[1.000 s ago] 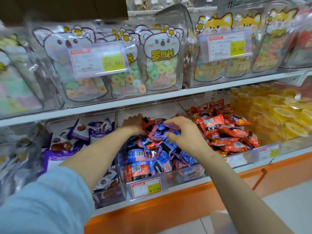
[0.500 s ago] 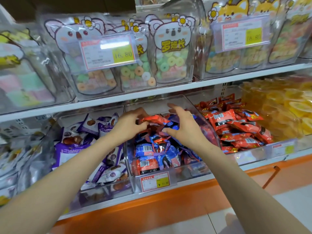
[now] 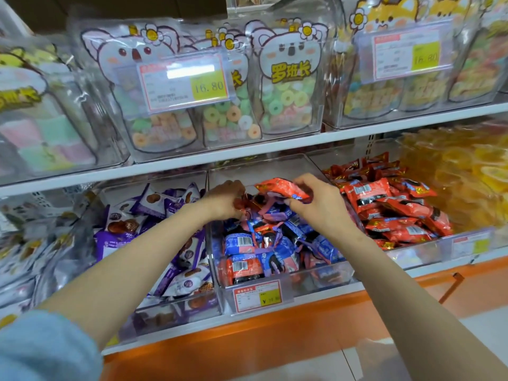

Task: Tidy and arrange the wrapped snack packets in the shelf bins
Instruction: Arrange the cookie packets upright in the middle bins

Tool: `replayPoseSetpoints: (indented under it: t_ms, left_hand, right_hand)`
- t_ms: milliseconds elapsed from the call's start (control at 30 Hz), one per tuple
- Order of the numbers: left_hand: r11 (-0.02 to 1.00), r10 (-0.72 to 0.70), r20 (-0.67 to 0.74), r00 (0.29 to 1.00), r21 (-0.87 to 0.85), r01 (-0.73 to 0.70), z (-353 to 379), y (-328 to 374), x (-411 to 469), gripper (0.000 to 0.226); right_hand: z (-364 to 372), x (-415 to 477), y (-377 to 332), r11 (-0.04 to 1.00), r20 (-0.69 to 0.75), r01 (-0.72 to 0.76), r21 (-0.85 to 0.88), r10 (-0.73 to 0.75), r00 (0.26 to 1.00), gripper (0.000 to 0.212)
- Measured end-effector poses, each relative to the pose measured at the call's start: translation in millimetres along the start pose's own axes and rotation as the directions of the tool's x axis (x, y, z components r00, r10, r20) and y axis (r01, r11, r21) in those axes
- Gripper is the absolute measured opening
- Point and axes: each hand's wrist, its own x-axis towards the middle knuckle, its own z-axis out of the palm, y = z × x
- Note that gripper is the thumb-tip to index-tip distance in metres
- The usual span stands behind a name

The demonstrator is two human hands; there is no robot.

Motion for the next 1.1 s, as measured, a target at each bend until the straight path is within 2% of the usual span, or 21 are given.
replayPoseSetpoints:
  t_ms: [67, 167, 333, 467, 533, 667, 800, 967, 1100]
  left_hand:
    - [0.989, -0.089, 0.107, 0.99, 0.124, 0.075, 1.9, 1.8, 20.1, 0.082]
    - [0.967, -0.201, 0.211, 0.957, 0.198, 0.159, 8.3, -2.2, 39.5, 0.097]
    - [0.961, -0.197, 0.145, 0.97, 0.226, 0.161, 17.6, -4.2, 42.8, 0.082]
    - [0.977, -0.128, 0.088, 0.988, 0.184, 0.11, 6.2, 5.2, 27.6, 0.062]
    - [0.988, -0.091, 0.011, 0.996, 0.122, 0.089, -2.3, 9.0, 10.7, 0.05]
    - [0.99, -0.081, -0.196, 0.977, -0.133, 0.055, -13.5, 5.6, -29.1, 0.036]
    - [0.92, 0.012, -0.306, 0.952, -0.371, -0.131, -17.0, 19.4, -63.3, 0.029]
    - [0.868, 0.141, -0.366, 0.92, -0.4, -0.293, -16.8, 63.7, -59.8, 0.03]
    - [0.794, 0.12, -0.451, 0.884, -0.491, -0.358, -18.2, 115.4, -39.9, 0.037]
  right_hand:
    - [-0.2, -1.1, 3.6, 1.0, 0.023, 0.004, 0.01, -0.004, 1.0, 0.029]
    - [0.6, -2.1, 8.6, 1.0, 0.064, 0.024, -0.003, -0.024, 0.998, 0.03]
    - [-0.4, -1.4, 10.1, 0.999, 0.079, 0.032, -0.028, -0.03, 0.996, 0.031]
    - [-2.7, -1.7, 10.1, 0.998, 0.045, 0.022, -0.053, -0.019, 0.999, 0.031]
    - [-4.0, -1.8, 10.0, 0.998, 0.018, -0.004, -0.062, 0.005, 1.0, 0.029]
    - [-9.9, -3.1, 8.1, 0.998, -0.038, -0.065, -0.007, 0.065, 0.997, 0.019]
    - [-17.9, -9.3, 6.8, 0.992, -0.088, -0.108, 0.061, 0.113, 0.99, 0.016]
    - [-43.0, -20.1, 11.9, 0.993, -0.215, -0.097, 0.073, 0.111, 0.97, 0.017]
    - [-75.9, -24.3, 20.6, 0.993, -0.379, -0.092, 0.071, 0.112, 0.919, 0.017]
